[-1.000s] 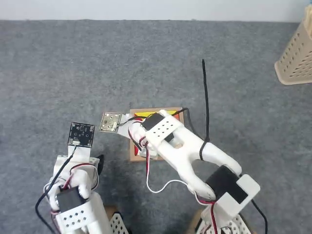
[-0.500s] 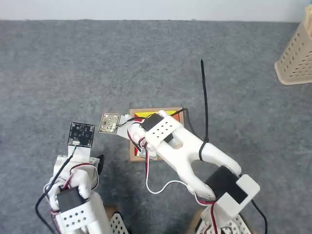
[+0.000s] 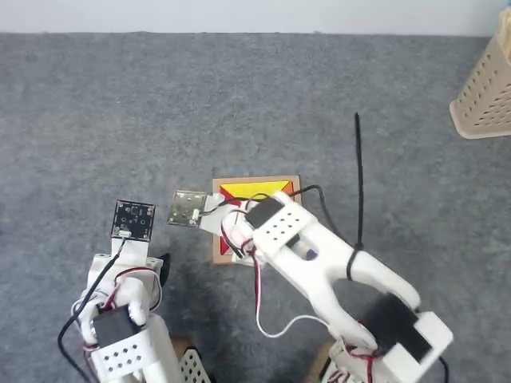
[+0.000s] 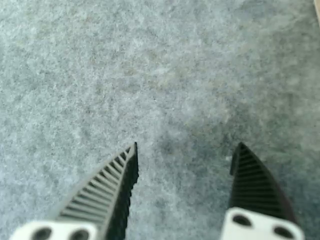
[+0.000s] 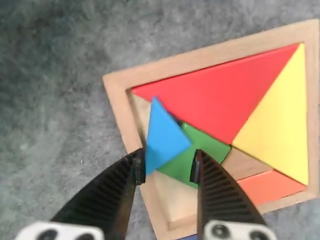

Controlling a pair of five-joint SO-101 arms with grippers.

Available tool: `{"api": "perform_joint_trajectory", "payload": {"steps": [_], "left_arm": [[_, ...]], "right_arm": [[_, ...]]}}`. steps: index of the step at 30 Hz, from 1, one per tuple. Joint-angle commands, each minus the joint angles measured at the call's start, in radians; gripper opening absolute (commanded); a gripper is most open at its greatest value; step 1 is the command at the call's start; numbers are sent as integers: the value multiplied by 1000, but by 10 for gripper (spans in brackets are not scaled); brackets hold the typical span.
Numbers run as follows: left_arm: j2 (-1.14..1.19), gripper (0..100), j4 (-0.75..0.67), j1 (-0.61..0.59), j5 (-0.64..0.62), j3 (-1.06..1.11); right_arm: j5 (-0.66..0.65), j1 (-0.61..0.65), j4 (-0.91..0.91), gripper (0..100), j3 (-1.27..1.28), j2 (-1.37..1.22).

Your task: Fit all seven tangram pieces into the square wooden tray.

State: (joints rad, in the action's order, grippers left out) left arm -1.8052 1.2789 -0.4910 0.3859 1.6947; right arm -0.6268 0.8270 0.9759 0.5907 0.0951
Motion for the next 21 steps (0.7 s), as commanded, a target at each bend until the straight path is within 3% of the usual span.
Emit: {"api": "perform_joint_trajectory", "payload": {"steps": [1,4,6,9,12,21], "left_arm": [[-15,280,3,-5,9,-8],[-15,280,3,-5,9,-8],[-15,280,3,-5,9,-8],[-15,280,3,-5,9,-8],[-15,280,3,-5,9,-8],[-15,280,3,-5,9,-8]], "right_arm": [[31,-10,-25,151,-6,71],[40,-21,-25,151,-3,81],[115,-50,-42,133,-9,81],[255,-116,-105,11,-11,82],[348,-157,-157,20,-8,82],[408,-68,-286,6,87,82]]}}
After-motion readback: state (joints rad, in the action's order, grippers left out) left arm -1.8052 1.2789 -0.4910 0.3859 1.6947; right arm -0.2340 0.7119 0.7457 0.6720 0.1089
